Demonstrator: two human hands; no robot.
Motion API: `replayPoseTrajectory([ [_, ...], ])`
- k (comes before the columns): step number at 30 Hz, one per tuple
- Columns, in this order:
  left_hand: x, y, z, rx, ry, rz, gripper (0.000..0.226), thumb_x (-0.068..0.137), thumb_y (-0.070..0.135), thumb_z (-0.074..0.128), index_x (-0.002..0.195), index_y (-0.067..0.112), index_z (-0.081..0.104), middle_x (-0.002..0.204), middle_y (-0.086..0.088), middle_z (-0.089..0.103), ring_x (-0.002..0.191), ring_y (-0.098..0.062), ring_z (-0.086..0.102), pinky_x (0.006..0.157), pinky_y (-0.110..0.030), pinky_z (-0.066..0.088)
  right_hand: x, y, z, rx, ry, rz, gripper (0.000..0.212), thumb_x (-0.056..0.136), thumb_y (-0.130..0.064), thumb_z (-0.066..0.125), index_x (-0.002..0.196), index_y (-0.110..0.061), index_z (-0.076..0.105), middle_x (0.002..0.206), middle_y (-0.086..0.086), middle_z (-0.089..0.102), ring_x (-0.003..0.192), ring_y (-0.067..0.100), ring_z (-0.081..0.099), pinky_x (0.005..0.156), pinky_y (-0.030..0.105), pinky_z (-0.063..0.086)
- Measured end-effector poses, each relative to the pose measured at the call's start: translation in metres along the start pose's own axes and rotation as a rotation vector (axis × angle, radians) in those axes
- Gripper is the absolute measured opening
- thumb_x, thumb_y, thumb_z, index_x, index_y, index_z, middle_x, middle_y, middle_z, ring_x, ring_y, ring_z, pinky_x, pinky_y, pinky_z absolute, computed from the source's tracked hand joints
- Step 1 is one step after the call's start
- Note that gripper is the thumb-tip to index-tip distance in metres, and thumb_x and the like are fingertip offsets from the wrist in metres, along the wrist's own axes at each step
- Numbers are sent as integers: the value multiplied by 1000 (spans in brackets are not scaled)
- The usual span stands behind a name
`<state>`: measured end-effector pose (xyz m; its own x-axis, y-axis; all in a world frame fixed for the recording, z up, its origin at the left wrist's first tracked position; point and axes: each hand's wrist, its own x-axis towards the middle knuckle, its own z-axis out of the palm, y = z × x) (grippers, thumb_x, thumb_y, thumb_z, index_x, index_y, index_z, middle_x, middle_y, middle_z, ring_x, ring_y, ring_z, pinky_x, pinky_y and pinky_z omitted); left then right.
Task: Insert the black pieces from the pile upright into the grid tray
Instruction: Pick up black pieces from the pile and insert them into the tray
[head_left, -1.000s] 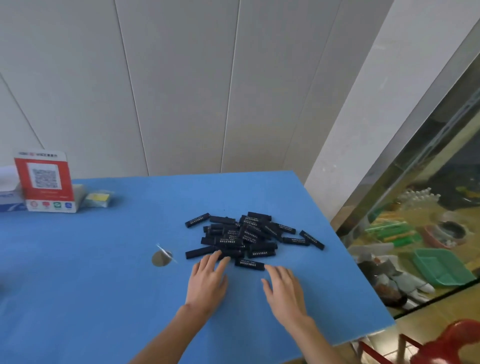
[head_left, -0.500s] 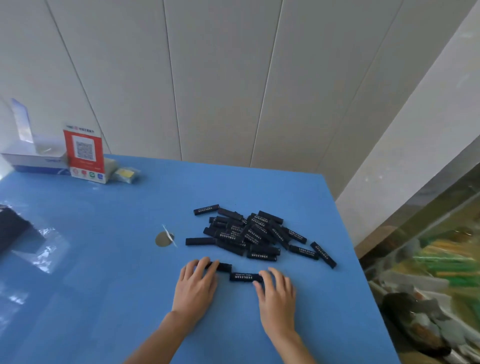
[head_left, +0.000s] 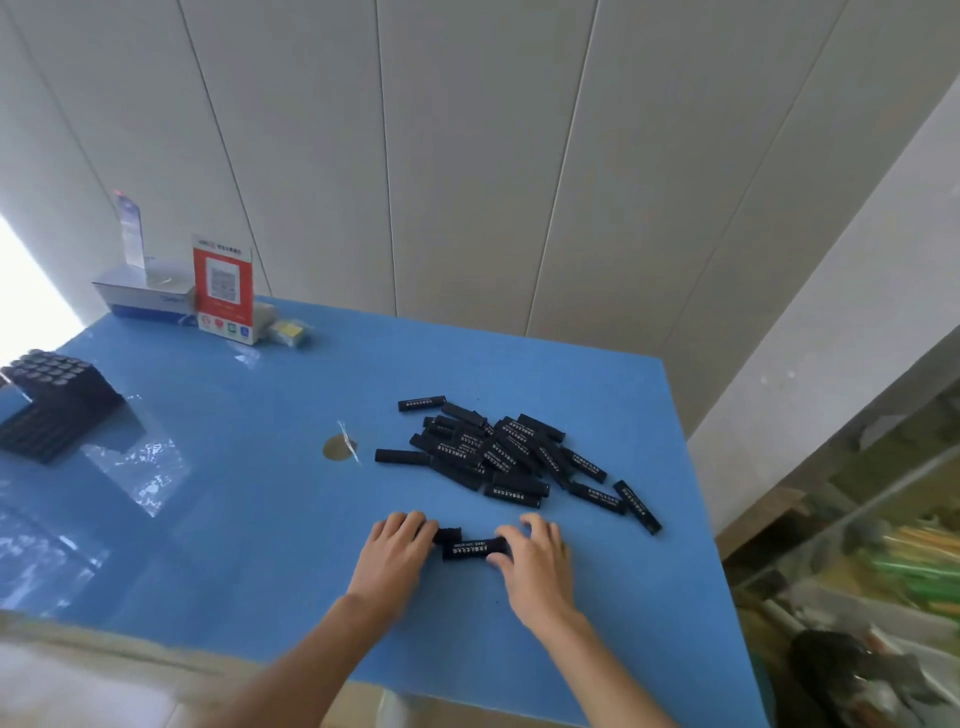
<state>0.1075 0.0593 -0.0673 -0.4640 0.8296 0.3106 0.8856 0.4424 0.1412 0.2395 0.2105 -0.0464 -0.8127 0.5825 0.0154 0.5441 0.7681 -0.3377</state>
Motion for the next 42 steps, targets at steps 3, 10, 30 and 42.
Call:
replayPoseTrajectory([
  [3, -8, 6, -15, -16, -175, -52, 81, 32, 7, 85, 103, 21, 49, 89, 5, 57, 77, -17, 42, 60, -24, 46, -4, 3, -10, 81, -45, -45, 23, 88, -38, 59, 107, -26, 54, 115, -10, 48, 107, 15, 39, 85, 23, 28],
  [10, -27, 9, -38, -302, -185, -316, 63, 83, -6, 45, 137, 26, 39, 121, 1, 52, 106, -25, 51, 79, -33, 44, -5, -15, -30, 601, -150, -14, 13, 83, -17, 68, 88, -25, 59, 87, -9, 61, 89, 9, 55, 73, 13, 43],
  [30, -114, -112, -149, -648, -89, -621, 58, 92, 0, 47, 134, 39, 37, 102, -1, 56, 74, -17, 62, 71, -31, 52, 0, -204, -33, 760, -230, -236, 24, 90, -17, 61, 112, -25, 63, 96, -10, 65, 92, -3, 59, 72, 6, 45],
  [42, -202, -231, -221, -707, -12, -614, 57, 91, 0, 50, 123, 46, 39, 98, 0, 60, 65, -16, 64, 64, -31, 56, -22, -355, 20, 841, -216, -237, 28, 91, -10, 59, 112, -27, 64, 100, -10, 66, 95, 0, 59, 73, 4, 43],
])
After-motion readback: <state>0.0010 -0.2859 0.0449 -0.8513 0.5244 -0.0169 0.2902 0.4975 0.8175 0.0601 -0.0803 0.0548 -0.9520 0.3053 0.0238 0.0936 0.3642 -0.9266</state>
